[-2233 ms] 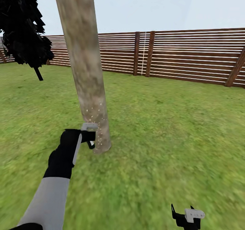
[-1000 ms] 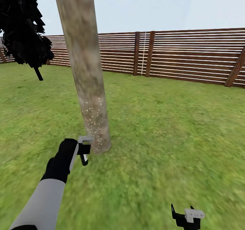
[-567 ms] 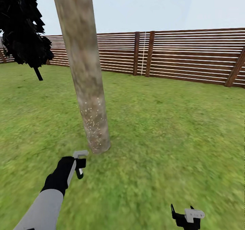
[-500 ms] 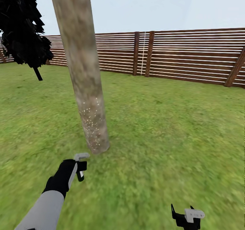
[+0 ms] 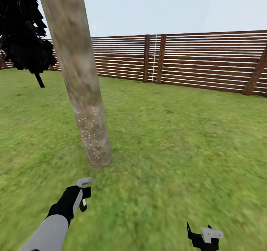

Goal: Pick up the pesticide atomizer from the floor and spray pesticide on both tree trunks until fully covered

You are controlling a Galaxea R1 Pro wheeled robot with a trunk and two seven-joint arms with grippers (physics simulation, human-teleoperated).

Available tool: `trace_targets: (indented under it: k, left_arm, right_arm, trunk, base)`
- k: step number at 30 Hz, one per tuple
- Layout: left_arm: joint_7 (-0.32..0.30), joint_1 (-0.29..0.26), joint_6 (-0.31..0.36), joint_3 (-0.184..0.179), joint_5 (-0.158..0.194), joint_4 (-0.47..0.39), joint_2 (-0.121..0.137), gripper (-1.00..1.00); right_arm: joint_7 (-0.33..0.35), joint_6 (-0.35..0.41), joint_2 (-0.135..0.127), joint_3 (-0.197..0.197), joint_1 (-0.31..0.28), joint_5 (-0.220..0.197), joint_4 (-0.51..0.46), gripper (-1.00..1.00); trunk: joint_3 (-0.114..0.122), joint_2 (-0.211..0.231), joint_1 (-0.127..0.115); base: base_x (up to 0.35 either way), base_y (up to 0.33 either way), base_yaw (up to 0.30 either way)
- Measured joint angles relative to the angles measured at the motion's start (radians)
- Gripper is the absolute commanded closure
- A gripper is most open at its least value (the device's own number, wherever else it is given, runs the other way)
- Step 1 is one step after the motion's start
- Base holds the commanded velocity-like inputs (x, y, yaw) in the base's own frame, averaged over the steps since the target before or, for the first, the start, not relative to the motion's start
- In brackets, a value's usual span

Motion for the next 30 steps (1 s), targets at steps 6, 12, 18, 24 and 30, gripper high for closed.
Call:
trace_targets:
  k: [6,12,18,24,30]
  left_arm:
    - [0.001,0.0,0.0,0.0,-0.005,0.0,-0.001,1.0]
    - [0.001,0.0,0.0,0.0,-0.008,0.0,-0.001,1.0]
    - [0.001,0.0,0.0,-0.003,-0.008,0.0,0.001,1.0]
    - [0.002,0.0,0.0,-0.003,-0.008,0.001,0.001,1.0]
    - [0.003,0.0,0.0,-0.003,-0.008,0.0,0.001,1.0]
  right_arm:
    - [-0.001,0.0,0.0,0.0,0.0,-0.001,0.028,-1.0]
    - [-0.002,0.0,0.0,0.0,0.0,-0.002,0.031,-1.0]
    - [-0.002,0.0,-0.001,0.0,0.0,-0.002,0.031,-1.0]
    - [-0.001,0.0,-0.001,0.0,0.0,0.0,0.032,-1.0]
    - [0.0,0.0,0.0,0.0,0.0,0.0,0.032,-1.0]
  trunk:
    - [0.0,0.0,0.0]
    - [0.0,0.0,0.0]
    - [0.0,0.0,0.0]
    - [0.0,0.0,0.0]
    - [0.0,0.0,0.0]
  base:
    - [0.0,-0.272,0.268]
    - [0.005,-0.272,0.277]
    - [0.135,-0.256,0.076]
    - [0.228,-0.207,0.001]
    - [0.188,-0.223,0.0]
